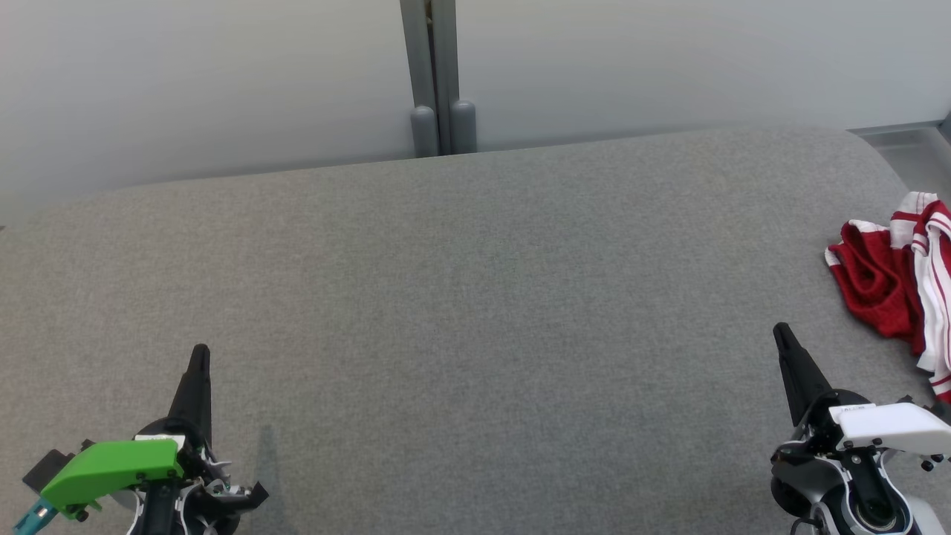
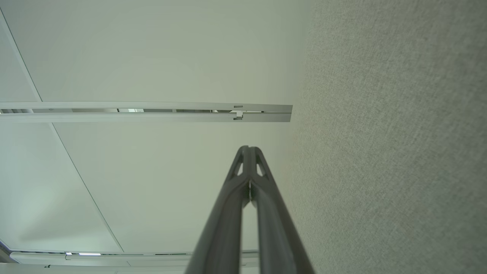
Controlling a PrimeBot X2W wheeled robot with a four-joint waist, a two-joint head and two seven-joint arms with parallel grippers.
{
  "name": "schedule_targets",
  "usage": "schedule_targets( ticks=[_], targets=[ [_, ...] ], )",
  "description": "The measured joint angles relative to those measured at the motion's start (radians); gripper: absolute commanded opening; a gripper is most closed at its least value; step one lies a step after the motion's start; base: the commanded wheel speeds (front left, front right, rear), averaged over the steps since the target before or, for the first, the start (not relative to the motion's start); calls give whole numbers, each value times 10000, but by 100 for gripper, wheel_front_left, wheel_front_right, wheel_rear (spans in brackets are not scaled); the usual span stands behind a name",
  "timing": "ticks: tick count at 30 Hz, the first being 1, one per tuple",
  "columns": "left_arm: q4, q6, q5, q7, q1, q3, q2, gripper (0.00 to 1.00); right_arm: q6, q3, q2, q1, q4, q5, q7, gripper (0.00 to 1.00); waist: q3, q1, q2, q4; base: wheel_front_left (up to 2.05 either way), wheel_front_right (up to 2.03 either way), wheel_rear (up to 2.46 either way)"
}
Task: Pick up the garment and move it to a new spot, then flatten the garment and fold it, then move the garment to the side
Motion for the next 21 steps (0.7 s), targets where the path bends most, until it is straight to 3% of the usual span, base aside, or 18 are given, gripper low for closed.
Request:
schedule_targets(
  ticks=[21],
  targets=[
    [0,-12,0,0,0,0,0,0,0,0,0,1,0,0,0,0,0,0,0,0,0,0,0]
  ],
)
